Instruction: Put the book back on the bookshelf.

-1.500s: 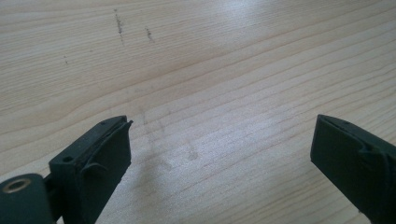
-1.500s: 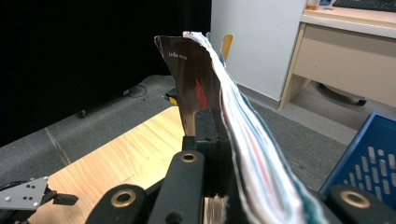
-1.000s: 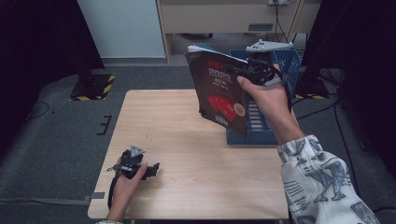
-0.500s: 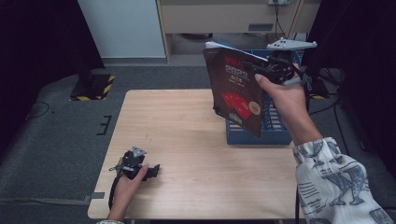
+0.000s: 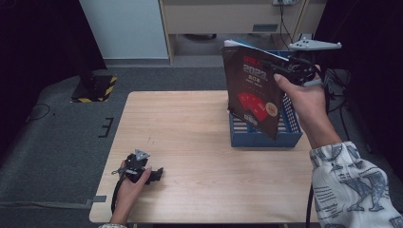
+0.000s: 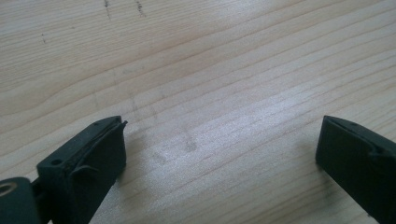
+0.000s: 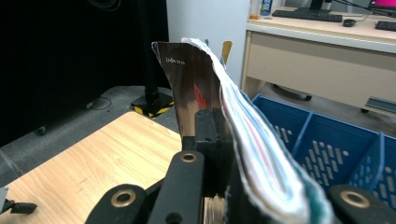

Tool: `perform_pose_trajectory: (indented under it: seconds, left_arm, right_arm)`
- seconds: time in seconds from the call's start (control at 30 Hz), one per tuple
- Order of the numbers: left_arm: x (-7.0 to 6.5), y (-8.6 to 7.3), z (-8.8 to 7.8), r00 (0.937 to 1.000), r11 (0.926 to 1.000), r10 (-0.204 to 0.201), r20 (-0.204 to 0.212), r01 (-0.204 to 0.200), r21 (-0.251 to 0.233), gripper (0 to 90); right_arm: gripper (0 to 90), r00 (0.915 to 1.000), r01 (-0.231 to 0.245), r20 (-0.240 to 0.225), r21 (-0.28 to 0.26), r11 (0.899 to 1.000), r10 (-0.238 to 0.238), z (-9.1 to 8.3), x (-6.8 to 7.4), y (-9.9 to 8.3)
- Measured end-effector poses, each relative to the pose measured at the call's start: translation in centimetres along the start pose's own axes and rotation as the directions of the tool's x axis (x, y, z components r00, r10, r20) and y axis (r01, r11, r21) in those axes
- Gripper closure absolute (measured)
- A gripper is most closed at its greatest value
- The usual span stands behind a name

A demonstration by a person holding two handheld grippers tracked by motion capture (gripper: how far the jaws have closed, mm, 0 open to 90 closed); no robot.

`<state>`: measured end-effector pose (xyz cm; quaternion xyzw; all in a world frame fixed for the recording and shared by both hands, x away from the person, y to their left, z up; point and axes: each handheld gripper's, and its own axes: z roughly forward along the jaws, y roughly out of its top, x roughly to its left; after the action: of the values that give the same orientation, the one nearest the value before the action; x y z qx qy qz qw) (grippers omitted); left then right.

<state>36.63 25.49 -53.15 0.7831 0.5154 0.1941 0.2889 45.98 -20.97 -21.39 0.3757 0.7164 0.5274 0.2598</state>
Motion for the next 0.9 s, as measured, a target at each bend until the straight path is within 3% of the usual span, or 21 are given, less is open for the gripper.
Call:
perform_pose_trajectory:
  seconds: [0.5, 0.9]
  left_arm:
    - [0.1, -0.1, 0.2, 1.0, 0.9997, -0.001, 0.0, 0.001, -0.023, 0.0]
    - [0.0, -0.2, 0.2, 1.0, 0.9995, -0.001, 0.0, 0.001, -0.031, 0.0]
  right_arm:
    - [87.0, 0.9983, -0.018, 0.056, -0.01, 1.0, 0.019, -1.7, -2.1, -0.4]
    - [87.0, 0.9917, -0.03, 0.125, -0.008, 1.0, 0.03, -2.9, -3.9, -1.0]
